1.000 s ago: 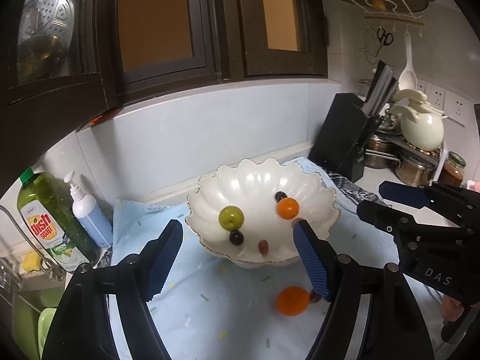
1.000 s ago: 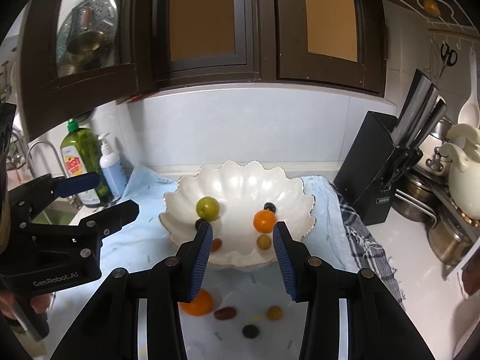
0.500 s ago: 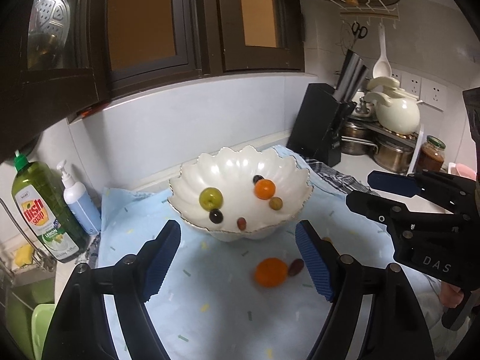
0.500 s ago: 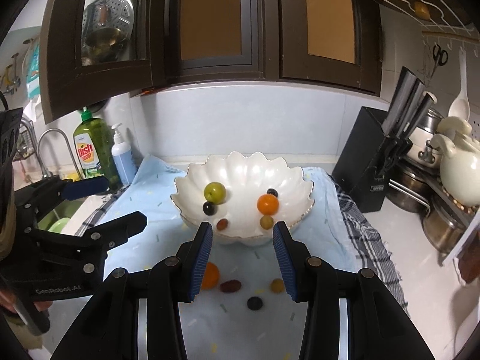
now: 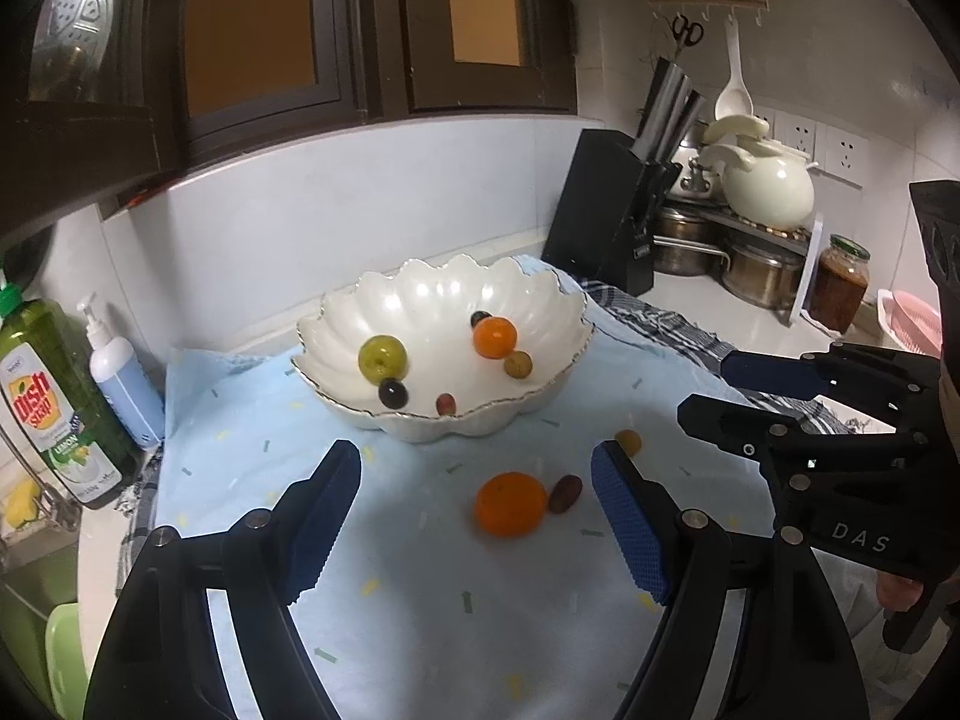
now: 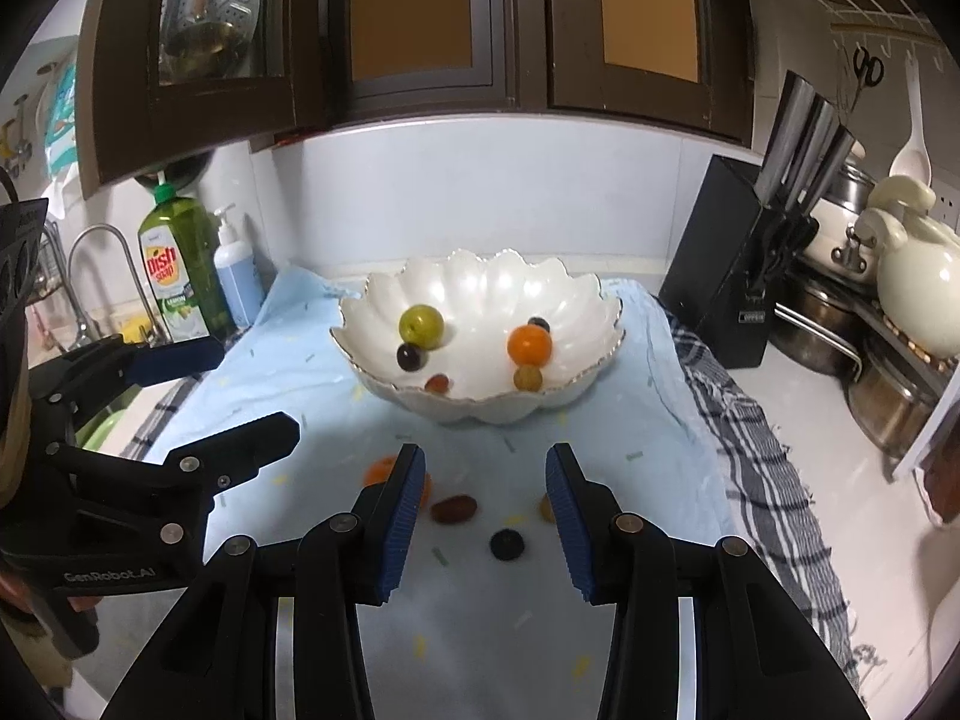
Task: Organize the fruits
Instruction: 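Grasp the large orange with the left gripper while the right grasps a black plum, then carry the orange with the left tool while the right carries the plum to the bowl, then open the left gripper over the bowl while the right gripper releases the plum, then raise both open tools from the bowl back over the cloth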
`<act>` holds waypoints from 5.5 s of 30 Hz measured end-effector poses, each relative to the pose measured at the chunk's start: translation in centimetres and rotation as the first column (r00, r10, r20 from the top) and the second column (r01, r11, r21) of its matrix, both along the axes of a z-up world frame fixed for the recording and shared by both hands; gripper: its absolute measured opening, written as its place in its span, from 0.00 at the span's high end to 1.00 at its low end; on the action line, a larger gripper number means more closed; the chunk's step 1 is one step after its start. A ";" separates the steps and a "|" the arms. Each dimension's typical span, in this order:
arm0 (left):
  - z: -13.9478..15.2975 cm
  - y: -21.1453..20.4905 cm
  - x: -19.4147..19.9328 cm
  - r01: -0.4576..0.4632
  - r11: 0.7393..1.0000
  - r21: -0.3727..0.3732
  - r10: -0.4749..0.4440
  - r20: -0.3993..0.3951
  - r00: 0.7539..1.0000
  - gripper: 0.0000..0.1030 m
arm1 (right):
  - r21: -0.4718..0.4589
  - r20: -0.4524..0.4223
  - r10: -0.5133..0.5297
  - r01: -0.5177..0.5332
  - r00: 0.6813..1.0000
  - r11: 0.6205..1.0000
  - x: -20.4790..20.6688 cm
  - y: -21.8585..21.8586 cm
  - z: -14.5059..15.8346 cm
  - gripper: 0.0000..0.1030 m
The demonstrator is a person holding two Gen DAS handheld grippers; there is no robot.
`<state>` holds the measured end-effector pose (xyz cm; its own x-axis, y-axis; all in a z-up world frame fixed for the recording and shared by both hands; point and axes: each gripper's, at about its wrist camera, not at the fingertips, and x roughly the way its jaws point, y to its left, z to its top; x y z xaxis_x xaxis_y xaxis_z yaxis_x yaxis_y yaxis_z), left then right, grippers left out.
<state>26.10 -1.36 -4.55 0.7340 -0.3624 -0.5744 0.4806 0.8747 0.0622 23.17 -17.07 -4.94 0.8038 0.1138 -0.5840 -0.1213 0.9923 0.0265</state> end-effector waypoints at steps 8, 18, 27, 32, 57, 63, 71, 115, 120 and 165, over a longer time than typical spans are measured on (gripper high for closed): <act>-2.5 -0.4 0.8 0.016 1.000 0.010 -0.016 -0.052 0.999 0.23 | 0.001 -0.056 -0.016 0.016 0.998 1.000 0.6 -0.3 -2.4 0.58; -4.9 -0.8 2.4 0.032 0.999 0.013 -0.031 -0.106 0.994 0.23 | -0.004 -0.127 -0.008 0.007 0.992 1.000 1.8 -0.1 -5.4 0.58; -6.8 -1.9 4.3 0.044 0.999 0.007 -0.042 -0.163 0.986 0.24 | 0.016 -0.188 -0.008 0.012 0.982 1.000 3.2 -0.6 -7.4 0.59; -7.7 -2.3 5.4 0.037 0.999 0.001 -0.036 -0.198 0.980 0.26 | 0.032 -0.217 -0.008 0.016 0.976 0.999 3.9 -0.8 -8.4 0.59; -9.7 -3.6 7.7 0.071 0.997 -0.021 -0.074 -0.290 0.954 0.55 | 0.053 -0.285 -0.009 0.025 0.958 0.998 6.1 -1.0 -10.4 0.78; -9.4 -3.5 7.5 0.061 0.998 -0.015 -0.063 -0.282 0.957 0.56 | 0.062 -0.276 -0.007 0.025 0.961 0.998 5.9 -1.0 -10.1 0.79; -7.7 -3.1 6.1 0.033 0.999 -0.006 -0.033 -0.223 0.974 0.56 | 0.061 -0.237 0.000 0.015 0.972 0.998 5.0 -0.9 -8.5 0.79; 3.1 -4.0 11.0 -0.054 0.996 -0.071 0.054 -0.006 0.999 0.56 | 0.032 0.045 0.048 -0.049 0.998 0.998 11.6 -2.8 2.7 0.79; 3.1 -4.3 13.4 -0.069 0.996 -0.060 0.067 -0.031 0.997 0.56 | 0.014 0.031 0.045 -0.046 0.998 0.999 14.0 -3.2 2.9 0.79; -2.0 -6.8 23.6 -0.177 0.977 0.116 0.197 -0.201 0.959 0.34 | 0.011 -0.194 0.057 -0.055 0.979 0.998 25.1 -5.4 -3.2 0.65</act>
<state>49.67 -8.20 -6.60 0.6421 -0.1658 -0.7485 0.3203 0.9450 0.0655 48.23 -22.46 -8.09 0.6675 0.1592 -0.7274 -0.1686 0.9838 0.0606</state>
